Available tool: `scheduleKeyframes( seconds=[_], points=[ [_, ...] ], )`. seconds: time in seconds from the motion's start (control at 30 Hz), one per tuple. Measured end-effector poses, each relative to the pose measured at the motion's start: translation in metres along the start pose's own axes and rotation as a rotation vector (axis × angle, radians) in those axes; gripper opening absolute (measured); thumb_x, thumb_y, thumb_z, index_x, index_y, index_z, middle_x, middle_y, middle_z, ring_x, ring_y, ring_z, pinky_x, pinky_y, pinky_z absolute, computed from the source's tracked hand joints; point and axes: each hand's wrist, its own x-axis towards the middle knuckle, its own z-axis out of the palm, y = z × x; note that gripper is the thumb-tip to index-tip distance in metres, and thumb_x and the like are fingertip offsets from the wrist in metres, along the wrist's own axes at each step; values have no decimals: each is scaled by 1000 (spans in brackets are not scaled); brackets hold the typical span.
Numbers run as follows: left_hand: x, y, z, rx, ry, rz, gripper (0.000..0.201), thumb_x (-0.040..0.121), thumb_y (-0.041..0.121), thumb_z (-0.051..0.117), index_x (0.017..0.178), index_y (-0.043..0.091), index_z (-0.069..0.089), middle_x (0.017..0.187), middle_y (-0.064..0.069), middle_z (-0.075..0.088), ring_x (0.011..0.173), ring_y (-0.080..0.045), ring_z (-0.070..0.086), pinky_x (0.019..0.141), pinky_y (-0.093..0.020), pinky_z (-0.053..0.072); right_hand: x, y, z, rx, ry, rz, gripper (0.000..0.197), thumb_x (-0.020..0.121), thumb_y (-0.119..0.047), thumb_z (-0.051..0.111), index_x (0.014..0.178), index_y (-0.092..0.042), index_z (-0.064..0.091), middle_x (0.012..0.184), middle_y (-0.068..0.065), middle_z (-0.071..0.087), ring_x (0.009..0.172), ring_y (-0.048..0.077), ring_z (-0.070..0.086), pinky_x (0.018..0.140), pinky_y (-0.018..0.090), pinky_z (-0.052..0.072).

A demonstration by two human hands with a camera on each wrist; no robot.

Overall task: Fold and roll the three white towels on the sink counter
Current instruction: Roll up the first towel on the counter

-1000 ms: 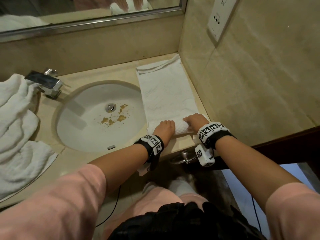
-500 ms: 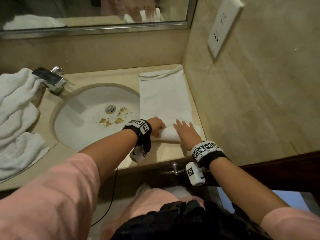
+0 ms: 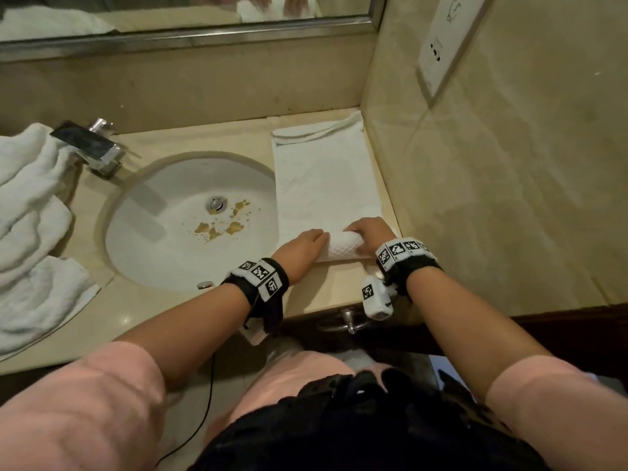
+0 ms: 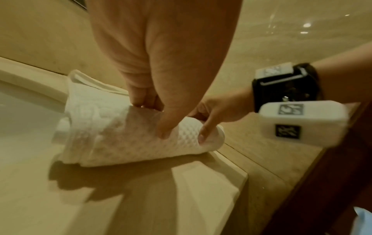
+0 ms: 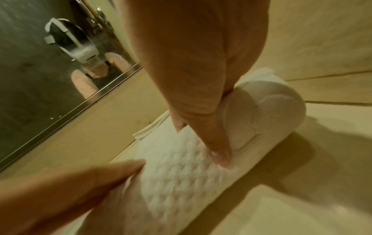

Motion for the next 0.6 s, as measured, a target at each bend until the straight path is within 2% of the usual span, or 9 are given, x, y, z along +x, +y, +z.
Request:
scheduleKeyframes(
  seconds=[0.07, 0.13, 0.23, 0.33, 0.43, 0.47, 0.53, 0.6],
  points=[
    [1, -2, 6, -13, -12, 30, 52, 101, 8, 33, 151, 7, 19, 158, -14, 17, 145, -30, 18, 117, -40, 19, 7, 2, -6, 10, -21, 28, 46, 72, -2, 72, 116, -15, 66, 119, 4, 65, 114, 21, 57, 94, 24, 41],
    [2, -4, 14, 55, 25, 14, 58, 100, 2, 33, 152, 3, 6, 159, -18, 6, 147, -32, 8, 120, -38, 11, 11, 5, -8, 29, -40, 67, 45, 71, -2, 73, 114, -16, 66, 118, 3, 64, 112, 20, 57, 89, 22, 40],
    [8, -11, 25, 187, 59, 14, 62, 98, -4, 31, 149, -4, -5, 157, -24, 0, 146, -36, 4, 121, -40, 6, 16, 6, -3, -53, -38, 98, 49, 70, -12, 74, 117, -23, 64, 121, 3, 59, 115, 22, 52, 94, 25, 40],
    [19, -11, 19, 201, 50, 38, 59, 98, -3, 31, 149, -6, 0, 155, -25, 11, 144, -35, 14, 119, -38, 9, 11, 7, 3, -152, 70, 114, 56, 72, -19, 75, 123, -34, 58, 124, -1, 49, 121, 23, 39, 99, 35, 32],
    [31, -15, -2, 182, -68, 82, 45, 104, 12, 29, 147, 0, 25, 150, -20, 32, 137, -31, 33, 111, -32, 22, -2, 6, 9, -178, 213, 19, 57, 75, -12, 73, 125, -29, 53, 126, -4, 50, 122, 22, 37, 97, 35, 26],
    [35, -18, -12, 165, -105, 90, 44, 104, 17, 29, 147, 3, 29, 148, -18, 35, 134, -30, 37, 108, -31, 26, -4, 5, 12, -180, 267, -37, 55, 74, -7, 71, 123, -26, 54, 124, -4, 52, 120, 22, 40, 96, 33, 26],
    [46, -27, -24, 153, -190, 105, 52, 101, 17, 37, 150, 6, 22, 149, -16, 35, 132, -29, 40, 106, -32, 30, -6, 2, 20, -188, 350, -126, 53, 71, 3, 66, 118, -19, 56, 120, 0, 57, 113, 24, 48, 93, 31, 32],
    [54, -34, -35, 65, -286, 30, 57, 96, 16, 46, 149, 9, 25, 142, -15, 44, 127, -30, 46, 104, -34, 36, -9, -2, 25, -184, 379, -155, 50, 72, 3, 66, 119, -11, 58, 120, 7, 61, 110, 28, 55, 92, 36, 41]
  ],
)
